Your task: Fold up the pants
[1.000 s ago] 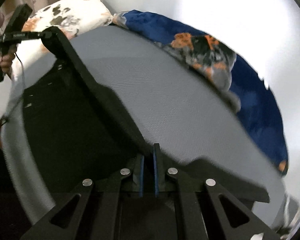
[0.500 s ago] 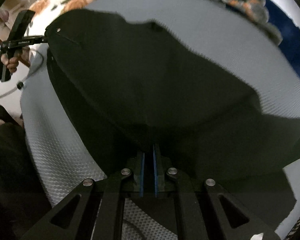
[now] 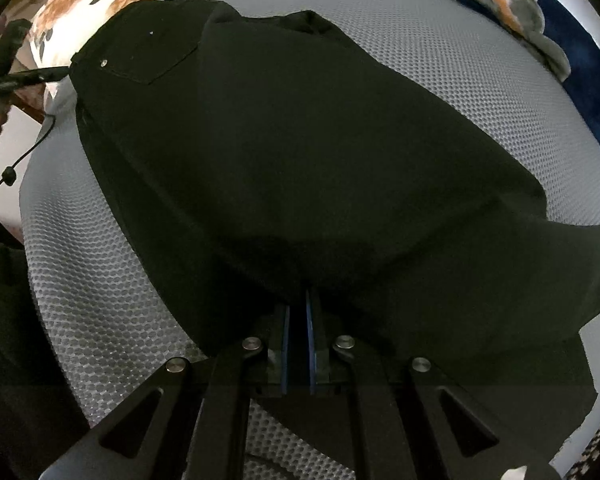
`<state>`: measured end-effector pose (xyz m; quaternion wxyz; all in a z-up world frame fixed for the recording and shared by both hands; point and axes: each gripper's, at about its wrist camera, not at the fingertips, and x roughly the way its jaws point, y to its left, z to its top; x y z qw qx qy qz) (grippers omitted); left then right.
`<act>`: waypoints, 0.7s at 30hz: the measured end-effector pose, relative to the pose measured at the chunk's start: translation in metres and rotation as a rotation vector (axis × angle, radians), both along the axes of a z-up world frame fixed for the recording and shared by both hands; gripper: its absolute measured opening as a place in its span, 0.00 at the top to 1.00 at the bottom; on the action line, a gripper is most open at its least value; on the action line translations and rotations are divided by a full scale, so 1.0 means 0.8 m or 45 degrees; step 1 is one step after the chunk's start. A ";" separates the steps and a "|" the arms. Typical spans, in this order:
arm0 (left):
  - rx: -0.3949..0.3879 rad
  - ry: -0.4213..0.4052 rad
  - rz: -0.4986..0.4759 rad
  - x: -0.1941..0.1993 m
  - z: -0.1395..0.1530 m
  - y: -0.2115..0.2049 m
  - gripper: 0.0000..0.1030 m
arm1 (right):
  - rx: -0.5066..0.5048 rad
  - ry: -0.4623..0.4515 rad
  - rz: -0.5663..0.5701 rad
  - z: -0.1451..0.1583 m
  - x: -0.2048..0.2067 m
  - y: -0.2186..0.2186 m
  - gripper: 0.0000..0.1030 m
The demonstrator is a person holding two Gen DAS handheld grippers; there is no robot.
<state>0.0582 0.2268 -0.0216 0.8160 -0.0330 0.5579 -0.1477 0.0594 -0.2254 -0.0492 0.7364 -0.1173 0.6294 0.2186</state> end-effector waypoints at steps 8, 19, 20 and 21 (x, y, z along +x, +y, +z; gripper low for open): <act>-0.529 0.143 0.233 -0.014 -0.004 0.001 0.42 | 0.012 -0.021 -0.003 -0.002 -0.001 0.009 0.95; -0.409 0.156 0.362 0.024 -0.015 -0.031 0.81 | 0.013 -0.078 -0.045 0.017 -0.021 0.013 0.95; -0.333 0.115 0.316 0.026 -0.006 -0.038 0.82 | 0.014 -0.088 -0.035 0.023 -0.030 0.010 0.95; -0.281 0.086 0.283 0.029 -0.001 -0.044 0.82 | 0.017 -0.096 -0.026 0.031 -0.037 0.013 0.95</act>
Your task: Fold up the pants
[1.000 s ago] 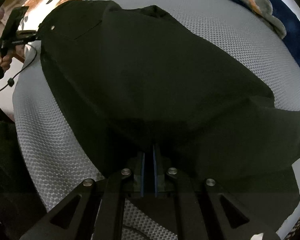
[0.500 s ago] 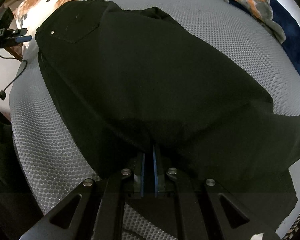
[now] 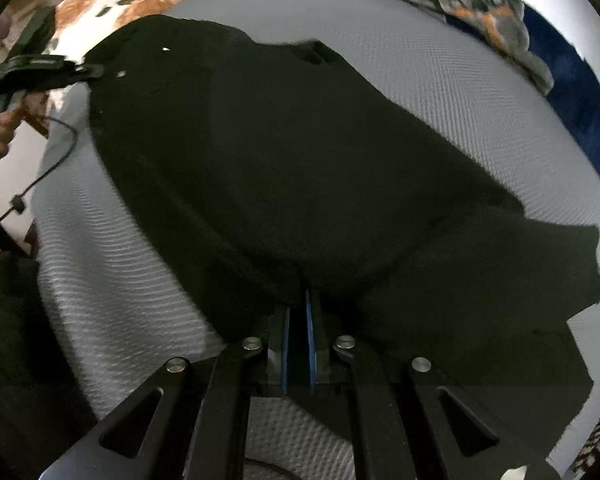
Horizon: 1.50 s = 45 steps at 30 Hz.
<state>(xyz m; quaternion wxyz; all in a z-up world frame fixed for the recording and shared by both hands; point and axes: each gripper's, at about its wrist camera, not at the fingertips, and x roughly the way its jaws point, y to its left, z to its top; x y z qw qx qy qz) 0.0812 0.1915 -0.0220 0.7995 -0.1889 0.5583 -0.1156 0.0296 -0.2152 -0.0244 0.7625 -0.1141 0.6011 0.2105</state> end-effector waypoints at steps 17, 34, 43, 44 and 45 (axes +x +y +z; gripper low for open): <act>0.508 -0.204 -0.283 -0.011 -0.014 -0.017 0.75 | 0.036 0.150 0.034 -0.021 -0.020 0.016 0.94; 0.670 -0.357 -0.176 -0.056 0.010 -0.011 0.39 | 0.064 0.125 -0.009 -0.029 -0.001 0.024 0.91; 0.660 -0.442 -0.256 -0.075 0.032 -0.036 0.39 | 0.058 0.081 -0.033 -0.027 -0.002 0.034 0.91; 0.651 -0.450 -0.275 -0.077 0.033 -0.040 0.39 | 0.061 0.078 -0.041 -0.027 -0.001 0.034 0.91; 0.643 -0.458 -0.303 -0.079 0.036 -0.048 0.39 | 0.065 0.080 -0.044 -0.027 0.000 0.036 0.91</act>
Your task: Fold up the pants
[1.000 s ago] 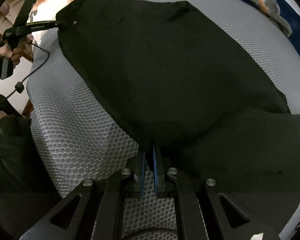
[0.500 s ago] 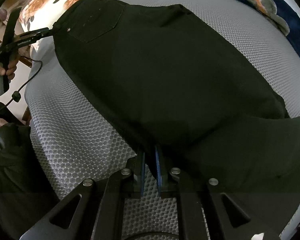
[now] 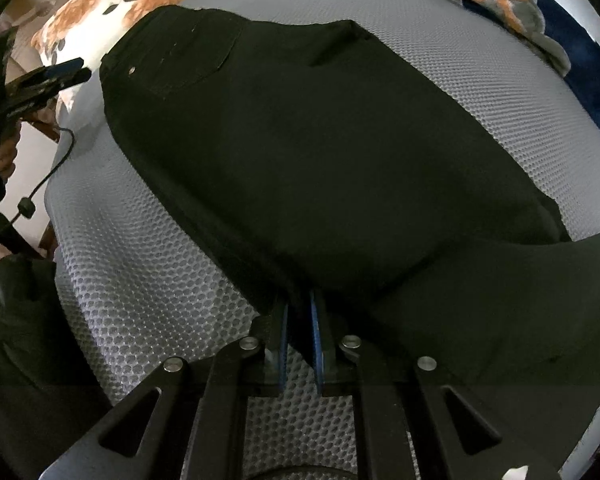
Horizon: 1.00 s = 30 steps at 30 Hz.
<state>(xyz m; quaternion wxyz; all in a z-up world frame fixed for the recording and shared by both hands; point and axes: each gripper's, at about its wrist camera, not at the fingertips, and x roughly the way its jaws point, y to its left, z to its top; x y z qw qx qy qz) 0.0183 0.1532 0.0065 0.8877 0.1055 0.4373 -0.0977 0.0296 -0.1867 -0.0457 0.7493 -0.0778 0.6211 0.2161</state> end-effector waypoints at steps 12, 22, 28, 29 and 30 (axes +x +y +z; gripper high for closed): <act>-0.002 0.053 -0.188 -0.008 -0.010 -0.062 0.39 | -0.009 -0.021 -0.001 0.006 0.005 0.022 0.91; -0.016 0.080 -0.279 -0.016 -0.018 -0.094 0.39 | -0.012 -0.061 -0.036 0.006 0.005 0.019 0.93; -0.032 0.086 -0.351 -0.018 -0.019 -0.118 0.39 | -0.005 -0.062 -0.058 0.009 0.013 0.022 0.94; -0.032 0.085 -0.367 -0.018 -0.020 -0.125 0.39 | 0.000 -0.058 -0.065 0.009 0.014 0.026 0.94; -0.038 0.084 -0.380 -0.018 -0.020 -0.130 0.39 | 0.004 -0.060 -0.068 0.010 0.015 0.026 0.94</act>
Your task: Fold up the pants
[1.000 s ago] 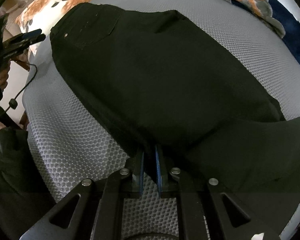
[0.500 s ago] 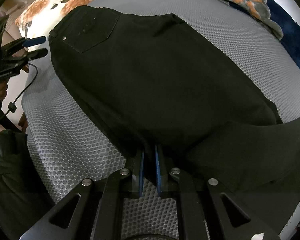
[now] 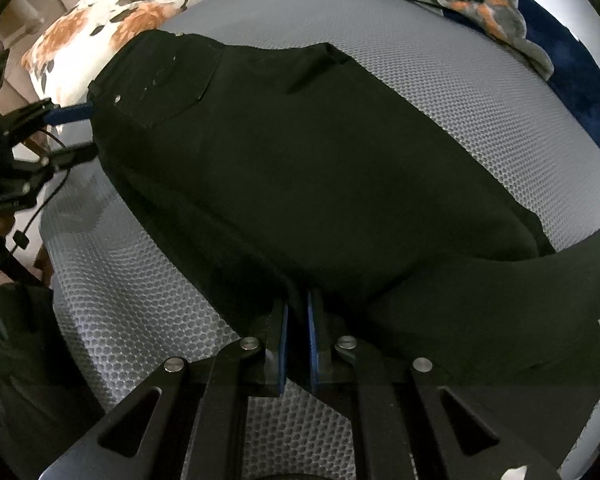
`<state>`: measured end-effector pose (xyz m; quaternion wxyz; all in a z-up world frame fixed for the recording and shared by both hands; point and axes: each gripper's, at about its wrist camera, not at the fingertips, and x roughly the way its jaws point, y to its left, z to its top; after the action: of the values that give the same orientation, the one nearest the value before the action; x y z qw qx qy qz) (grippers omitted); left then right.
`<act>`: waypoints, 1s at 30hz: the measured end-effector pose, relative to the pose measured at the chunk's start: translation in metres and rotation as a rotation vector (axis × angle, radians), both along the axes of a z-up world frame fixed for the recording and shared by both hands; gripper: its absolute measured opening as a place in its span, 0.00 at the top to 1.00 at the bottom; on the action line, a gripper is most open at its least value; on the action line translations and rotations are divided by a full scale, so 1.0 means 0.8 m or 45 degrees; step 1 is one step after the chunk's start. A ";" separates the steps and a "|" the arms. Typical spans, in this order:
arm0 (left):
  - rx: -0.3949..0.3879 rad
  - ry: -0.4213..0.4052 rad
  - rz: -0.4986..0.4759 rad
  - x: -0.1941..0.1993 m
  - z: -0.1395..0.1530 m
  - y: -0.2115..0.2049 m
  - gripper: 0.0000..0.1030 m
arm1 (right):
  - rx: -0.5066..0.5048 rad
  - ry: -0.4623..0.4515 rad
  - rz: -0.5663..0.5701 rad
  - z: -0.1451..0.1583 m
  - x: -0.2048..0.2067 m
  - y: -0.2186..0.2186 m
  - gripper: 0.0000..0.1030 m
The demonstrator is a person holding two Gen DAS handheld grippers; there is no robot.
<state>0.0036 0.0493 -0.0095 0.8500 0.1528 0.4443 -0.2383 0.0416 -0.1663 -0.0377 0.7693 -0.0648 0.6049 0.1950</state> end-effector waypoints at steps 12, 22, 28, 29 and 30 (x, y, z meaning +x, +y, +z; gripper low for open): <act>0.036 0.063 -0.080 0.004 -0.025 -0.046 0.39 | -0.002 -0.024 0.018 0.009 0.011 -0.006 0.94; 0.096 0.087 -0.183 0.004 -0.033 -0.090 0.39 | 0.011 -0.032 0.042 0.013 0.012 -0.011 0.94; 0.134 0.071 -0.259 0.010 -0.034 -0.135 0.40 | 0.023 -0.043 0.046 0.017 0.011 -0.014 0.94; 0.140 0.079 -0.262 0.011 -0.036 -0.141 0.39 | 0.027 -0.044 0.047 0.017 0.011 -0.015 0.94; 0.150 0.084 -0.260 0.011 -0.038 -0.145 0.39 | 0.031 -0.044 0.047 0.018 0.011 -0.016 0.94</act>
<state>0.0123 -0.0670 -0.0398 0.7957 0.2391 0.4673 -0.3021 0.0505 -0.1788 -0.0234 0.7768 -0.0701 0.5877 0.2153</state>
